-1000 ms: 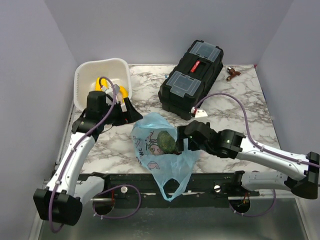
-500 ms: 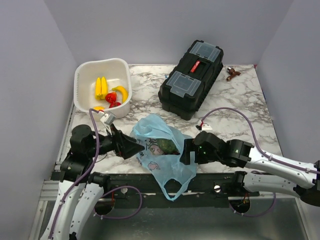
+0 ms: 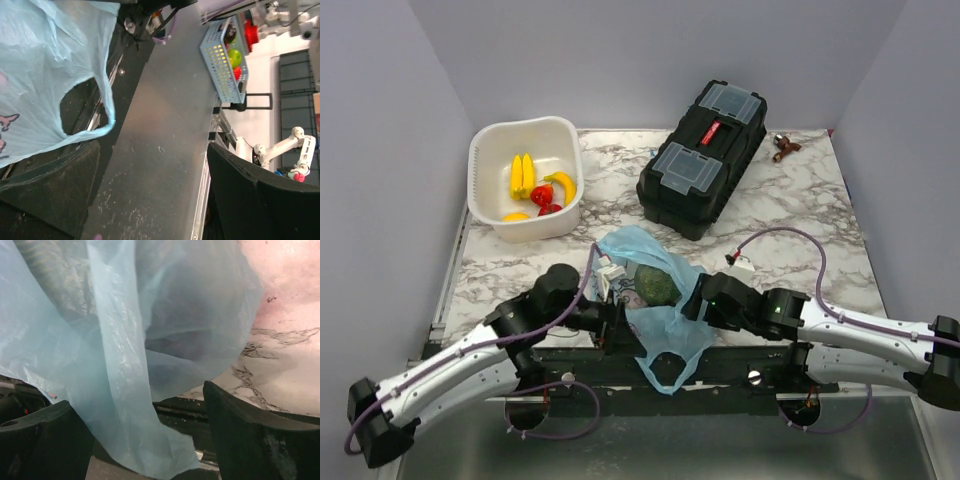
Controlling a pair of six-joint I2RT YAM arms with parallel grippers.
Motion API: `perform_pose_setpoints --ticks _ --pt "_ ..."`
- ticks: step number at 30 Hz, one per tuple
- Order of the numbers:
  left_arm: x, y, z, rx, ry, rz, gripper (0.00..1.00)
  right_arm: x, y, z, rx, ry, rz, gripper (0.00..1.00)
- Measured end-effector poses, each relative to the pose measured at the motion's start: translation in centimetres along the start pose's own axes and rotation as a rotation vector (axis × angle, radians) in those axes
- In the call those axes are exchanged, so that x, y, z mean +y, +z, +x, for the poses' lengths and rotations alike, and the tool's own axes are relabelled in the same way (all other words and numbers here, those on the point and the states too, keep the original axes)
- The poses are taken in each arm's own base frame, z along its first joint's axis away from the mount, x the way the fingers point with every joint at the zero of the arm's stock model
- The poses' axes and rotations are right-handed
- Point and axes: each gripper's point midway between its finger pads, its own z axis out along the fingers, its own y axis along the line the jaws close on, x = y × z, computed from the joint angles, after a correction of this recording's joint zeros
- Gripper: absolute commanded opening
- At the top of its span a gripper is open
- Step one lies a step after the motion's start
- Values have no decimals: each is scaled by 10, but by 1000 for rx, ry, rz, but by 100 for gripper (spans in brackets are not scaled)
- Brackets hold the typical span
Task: Take the fake fruits out of the plastic bag
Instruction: Adjust the plastic bag at the center of the board.
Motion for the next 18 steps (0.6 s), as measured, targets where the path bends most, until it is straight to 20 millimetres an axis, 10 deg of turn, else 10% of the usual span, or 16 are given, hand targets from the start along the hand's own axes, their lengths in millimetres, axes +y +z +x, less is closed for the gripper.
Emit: perform_pose_setpoints --ticks 6,13,18 --pt "7 31 -13 20 -37 -108 85 -11 22 7 -62 127 -76 3" --pt "13 21 -33 -115 -18 -200 86 31 14 -16 -130 -18 -201 1" --pt "12 -6 -40 -241 -4 -254 86 130 -17 -65 -207 -235 -354 1"
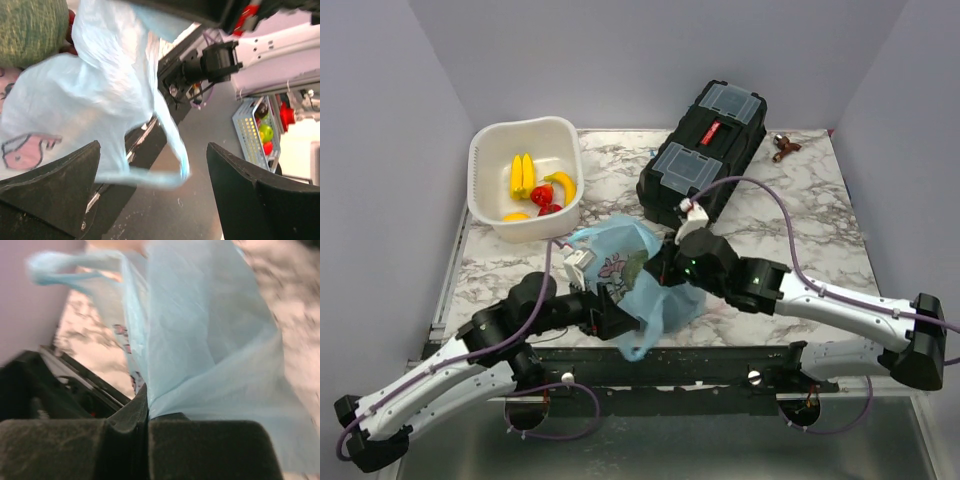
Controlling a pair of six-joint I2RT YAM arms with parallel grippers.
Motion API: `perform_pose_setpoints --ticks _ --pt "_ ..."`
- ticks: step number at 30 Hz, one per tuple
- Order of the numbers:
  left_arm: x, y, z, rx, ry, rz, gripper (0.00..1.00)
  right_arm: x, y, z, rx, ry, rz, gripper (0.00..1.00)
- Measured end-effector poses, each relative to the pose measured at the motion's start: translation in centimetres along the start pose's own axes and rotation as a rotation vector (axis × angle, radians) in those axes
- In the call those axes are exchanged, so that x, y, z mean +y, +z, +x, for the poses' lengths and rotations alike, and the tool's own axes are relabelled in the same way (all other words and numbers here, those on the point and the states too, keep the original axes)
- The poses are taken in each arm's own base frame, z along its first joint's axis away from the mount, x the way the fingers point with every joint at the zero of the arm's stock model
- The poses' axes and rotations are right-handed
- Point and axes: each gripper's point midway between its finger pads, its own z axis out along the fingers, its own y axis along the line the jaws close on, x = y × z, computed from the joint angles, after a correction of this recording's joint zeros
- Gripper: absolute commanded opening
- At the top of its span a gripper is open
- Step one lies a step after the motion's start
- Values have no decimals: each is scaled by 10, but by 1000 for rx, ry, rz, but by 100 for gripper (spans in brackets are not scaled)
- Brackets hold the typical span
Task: Take the fake fruits out of the plastic bag
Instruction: Adjust the plastic bag at the center of the board.
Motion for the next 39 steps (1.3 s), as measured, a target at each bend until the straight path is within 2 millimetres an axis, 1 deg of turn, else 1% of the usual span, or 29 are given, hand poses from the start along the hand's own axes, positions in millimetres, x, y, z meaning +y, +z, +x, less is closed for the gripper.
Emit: perform_pose_setpoints --ticks 2,3,5,6,8,10,11,12,15,16,17,20,21,23,25,26,30,33,34,35,37,39 --pt "0 -10 -6 -55 -5 -7 86 34 1 -29 -40 -59 -75 1" --pt "-1 -17 -9 -87 -9 -5 87 48 1 -41 -59 -83 -105 1" --pt "-1 -27 -13 -135 -20 -4 87 63 -2 -57 -87 -121 -137 1" --pt "0 -31 -13 -149 -29 -8 87 65 -2 -60 -95 -134 -142 1" --pt "2 -36 -13 -168 -45 -16 87 64 -3 -60 -91 -148 -137 1" --pt "5 -37 -11 -172 -63 -26 88 54 -2 -50 -69 -153 -120 1" --pt "8 -37 -10 -169 -70 -33 89 45 -2 -40 -50 -150 -107 1" --pt "10 -36 -8 -164 -75 -39 89 34 -4 -27 -24 -144 -95 1" --pt "20 -29 0 -137 -91 -68 90 -1 -11 20 84 -112 -78 1" --pt "23 -27 2 -126 -93 -77 91 -18 -17 48 158 -85 -71 1" --pt "26 -24 3 -111 -97 -91 91 -22 -18 54 178 -82 -70 1" --pt "29 -12 5 -72 -93 -113 91 -43 -30 90 273 -18 -60 1" --pt "35 -4 9 -38 -95 -142 90 -50 -35 99 300 1 -54 1" --pt "41 8 12 15 -93 -183 89 -60 -44 112 340 33 -39 1" --pt "46 18 13 49 -84 -214 88 -63 -51 117 369 54 -26 1" --pt "49 23 13 66 -77 -229 87 -63 -54 118 380 59 -24 1" --pt "52 39 8 98 -41 -250 79 -58 -62 120 428 67 -30 1" --pt "53 50 6 110 -24 -249 73 -56 -62 123 461 65 -21 1" --pt "55 53 6 114 -22 -251 73 -57 -60 125 472 63 -10 5" --pt "56 55 7 119 -21 -254 73 -60 -60 128 483 61 2 13" --pt "56 58 7 117 -19 -242 74 -65 -59 133 502 61 31 45" --pt "53 57 6 108 -14 -223 78 -67 -59 133 501 71 45 67"
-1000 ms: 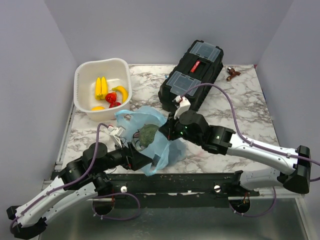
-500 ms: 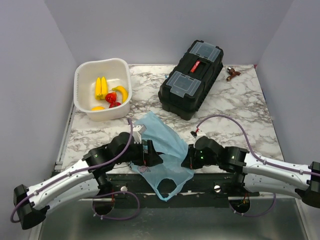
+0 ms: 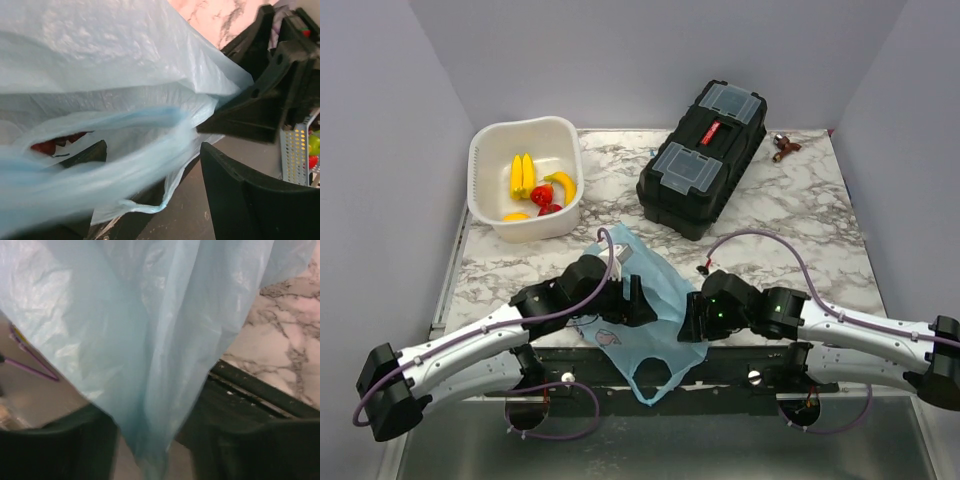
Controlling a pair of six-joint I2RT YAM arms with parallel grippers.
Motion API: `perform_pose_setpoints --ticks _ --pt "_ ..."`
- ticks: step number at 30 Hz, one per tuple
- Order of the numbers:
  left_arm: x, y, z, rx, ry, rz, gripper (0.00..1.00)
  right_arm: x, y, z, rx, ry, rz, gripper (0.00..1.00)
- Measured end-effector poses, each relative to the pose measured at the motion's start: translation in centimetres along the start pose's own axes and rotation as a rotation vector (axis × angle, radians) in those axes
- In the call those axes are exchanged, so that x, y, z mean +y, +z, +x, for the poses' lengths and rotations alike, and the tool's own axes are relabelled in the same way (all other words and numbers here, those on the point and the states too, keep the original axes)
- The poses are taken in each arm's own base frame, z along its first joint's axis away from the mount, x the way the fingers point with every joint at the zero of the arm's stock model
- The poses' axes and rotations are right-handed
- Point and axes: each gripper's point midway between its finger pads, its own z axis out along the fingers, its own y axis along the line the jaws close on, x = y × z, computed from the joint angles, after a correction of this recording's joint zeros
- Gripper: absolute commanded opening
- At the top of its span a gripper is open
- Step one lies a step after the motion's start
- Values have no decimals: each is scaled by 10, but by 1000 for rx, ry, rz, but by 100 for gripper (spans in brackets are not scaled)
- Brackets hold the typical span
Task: Take the fake fruits out of the plastic bag
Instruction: Adjust the plastic bag at the center of the board.
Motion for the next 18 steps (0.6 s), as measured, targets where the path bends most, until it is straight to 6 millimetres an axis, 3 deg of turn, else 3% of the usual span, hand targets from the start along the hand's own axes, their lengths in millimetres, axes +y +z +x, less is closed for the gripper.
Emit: perform_pose_setpoints --ticks 2,4,9,15,18 --pt "-6 -7 -2 -23 8 33 81 1 -1 -4 -20 14 -2 79" --pt "-15 -18 -6 -59 23 76 84 6 -2 -10 -53 37 -19 84" --pt "-37 -49 -12 -130 75 190 85 27 -7 -29 -156 131 -128 89" --pt "-60 -82 -3 -142 142 337 90 32 -2 -44 -245 202 -180 100" --pt "-70 -96 1 -148 170 405 93 42 -6 -59 -317 231 -228 100"
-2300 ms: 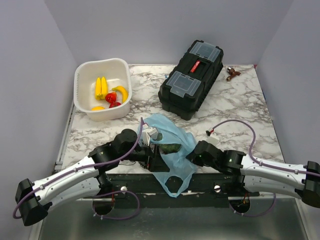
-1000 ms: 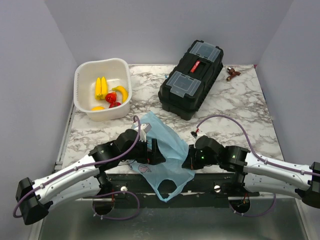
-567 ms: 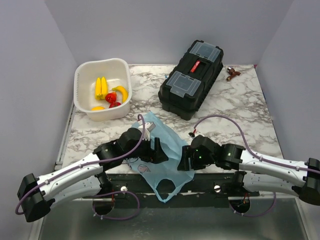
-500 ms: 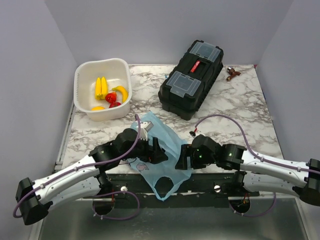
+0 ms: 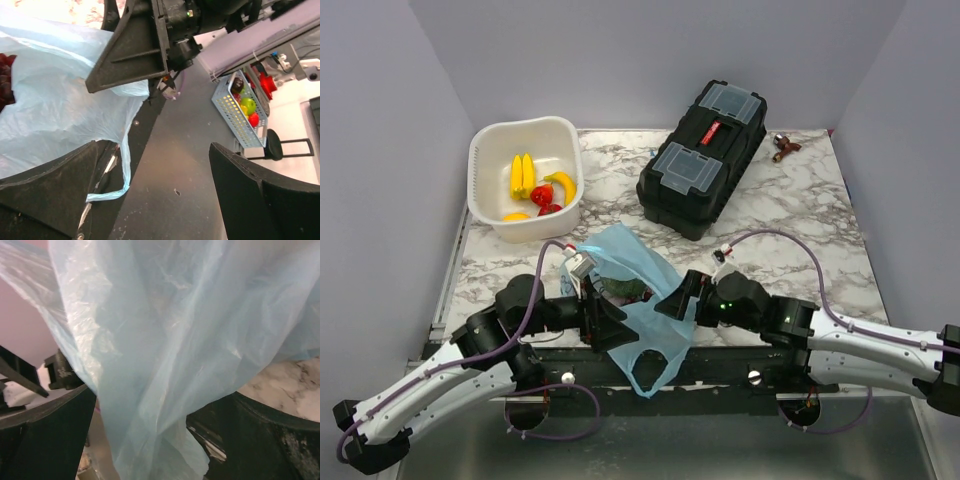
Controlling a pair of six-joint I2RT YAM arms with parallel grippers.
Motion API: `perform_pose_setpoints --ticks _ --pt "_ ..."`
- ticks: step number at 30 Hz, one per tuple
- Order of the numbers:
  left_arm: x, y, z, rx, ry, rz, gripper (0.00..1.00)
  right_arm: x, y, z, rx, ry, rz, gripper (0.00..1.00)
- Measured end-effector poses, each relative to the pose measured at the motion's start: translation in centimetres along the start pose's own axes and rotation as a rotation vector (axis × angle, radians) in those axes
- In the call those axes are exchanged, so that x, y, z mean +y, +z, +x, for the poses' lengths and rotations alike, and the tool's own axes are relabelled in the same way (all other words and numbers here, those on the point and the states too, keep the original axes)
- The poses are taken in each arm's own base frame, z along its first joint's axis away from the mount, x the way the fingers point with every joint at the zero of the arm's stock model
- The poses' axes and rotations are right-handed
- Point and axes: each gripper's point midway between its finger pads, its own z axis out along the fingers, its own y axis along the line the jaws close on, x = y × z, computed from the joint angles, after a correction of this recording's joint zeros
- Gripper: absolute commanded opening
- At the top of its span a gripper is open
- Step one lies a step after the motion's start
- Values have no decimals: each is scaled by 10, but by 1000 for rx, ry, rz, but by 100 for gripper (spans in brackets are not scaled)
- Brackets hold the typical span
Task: Take the fake fruits out of the plastic bag
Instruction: Take out the fake fruit from the plastic bag.
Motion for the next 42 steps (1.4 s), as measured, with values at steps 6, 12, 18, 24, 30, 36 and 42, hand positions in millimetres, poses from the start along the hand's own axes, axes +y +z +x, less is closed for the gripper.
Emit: perform_pose_setpoints --ticks 6,12,18,24,30,36,42 --pt "-7 -6 9 14 16 62 94 23 -6 24 -58 -41 -49 100" --pt "-17 -8 16 49 32 128 95 19 7 58 -110 -114 59 100" --pt "-27 -9 24 105 47 195 92 -11 23 38 -289 -135 230 39" --pt "-16 -3 32 133 26 170 79 -1 13 21 -350 -123 213 1" --pt "29 22 41 187 -58 -35 70 7 -6 23 -278 -141 120 1" --pt "69 43 40 197 -100 -220 65 1 -13 46 -129 -174 101 1" --pt "87 61 12 147 -91 -353 59 -21 -15 78 42 -217 188 1"
